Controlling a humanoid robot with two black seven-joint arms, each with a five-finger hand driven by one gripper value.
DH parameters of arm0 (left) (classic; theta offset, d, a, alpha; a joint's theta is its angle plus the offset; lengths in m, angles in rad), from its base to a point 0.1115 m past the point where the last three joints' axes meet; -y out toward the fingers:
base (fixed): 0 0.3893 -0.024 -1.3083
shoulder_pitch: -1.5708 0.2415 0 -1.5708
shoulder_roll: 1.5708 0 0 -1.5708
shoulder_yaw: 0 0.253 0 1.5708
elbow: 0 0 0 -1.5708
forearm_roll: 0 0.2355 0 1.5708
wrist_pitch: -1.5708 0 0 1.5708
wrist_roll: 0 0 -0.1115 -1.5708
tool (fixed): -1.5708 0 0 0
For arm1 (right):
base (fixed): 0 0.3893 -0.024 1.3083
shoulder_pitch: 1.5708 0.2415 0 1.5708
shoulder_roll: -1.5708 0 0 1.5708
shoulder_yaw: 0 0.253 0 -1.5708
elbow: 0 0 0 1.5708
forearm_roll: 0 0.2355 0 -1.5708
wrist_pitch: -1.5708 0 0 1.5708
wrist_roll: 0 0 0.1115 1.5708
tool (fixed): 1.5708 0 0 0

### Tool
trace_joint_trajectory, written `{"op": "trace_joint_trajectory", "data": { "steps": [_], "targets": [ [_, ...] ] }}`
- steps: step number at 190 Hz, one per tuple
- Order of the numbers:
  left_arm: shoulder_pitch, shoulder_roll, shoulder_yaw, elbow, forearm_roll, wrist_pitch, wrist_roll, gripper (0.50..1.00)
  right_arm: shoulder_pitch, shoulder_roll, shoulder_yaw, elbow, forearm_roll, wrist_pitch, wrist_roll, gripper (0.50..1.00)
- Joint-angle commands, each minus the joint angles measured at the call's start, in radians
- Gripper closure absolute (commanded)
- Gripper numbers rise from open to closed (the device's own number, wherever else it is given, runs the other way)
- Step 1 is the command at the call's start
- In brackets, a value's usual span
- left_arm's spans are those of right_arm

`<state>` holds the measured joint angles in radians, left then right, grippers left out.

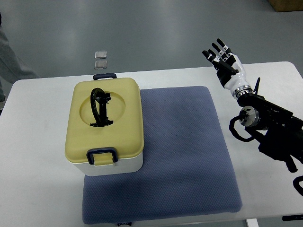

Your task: Open white storage box with right hand

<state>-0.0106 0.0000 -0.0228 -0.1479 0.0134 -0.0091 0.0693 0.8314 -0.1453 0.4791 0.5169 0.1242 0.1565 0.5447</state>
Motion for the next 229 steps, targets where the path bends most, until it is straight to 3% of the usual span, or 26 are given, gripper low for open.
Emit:
{"op": "trace_joint_trajectory", "data": {
  "steps": [1,83,123,166,187,197,198,200,229],
  "targets": [
    [0.000,0.000,0.000,0.001,0.000,0.000,0.000,0.500,-0.002,0.001,0.001,-0.002,0.000,0.000,0.001,0.572],
    [0.000,0.000,0.000,0.002,0.000,0.000,0.000,0.500,0.005,-0.005,-0.004,-0.011,-0.015,0.000,0.000,0.572],
    [0.000,0.000,0.000,0.002,0.000,0.000,0.001,0.500,0.074,-0.045,-0.024,0.014,-0.075,-0.029,-0.002,0.572],
    [0.000,0.000,0.000,0.002,0.000,0.000,0.000,0.500,0.212,-0.135,-0.031,0.117,-0.526,-0.009,-0.005,0.572],
    [0.000,0.000,0.000,0.002,0.000,0.000,0.000,0.500,0.301,-0.155,-0.074,0.216,-0.912,0.077,-0.003,0.572],
    [0.000,0.000,0.000,0.002,0.000,0.000,0.000,0.500,0.301,-0.155,-0.074,0.216,-0.913,0.077,-0.003,0.572],
    [0.000,0.000,0.000,0.002,0.000,0.000,0.000,0.500,0.348,-0.161,-0.082,0.250,-1.045,0.115,-0.002,0.572],
    [0.000,0.000,0.000,0.002,0.000,0.000,0.000,0.500,0.359,-0.161,-0.082,0.256,-1.072,0.124,-0.002,0.572],
    [0.000,0.000,0.000,0.002,0.000,0.000,0.000,0.500,0.517,-0.143,-0.120,0.328,-1.311,0.227,-0.002,0.574]
  ]
}}
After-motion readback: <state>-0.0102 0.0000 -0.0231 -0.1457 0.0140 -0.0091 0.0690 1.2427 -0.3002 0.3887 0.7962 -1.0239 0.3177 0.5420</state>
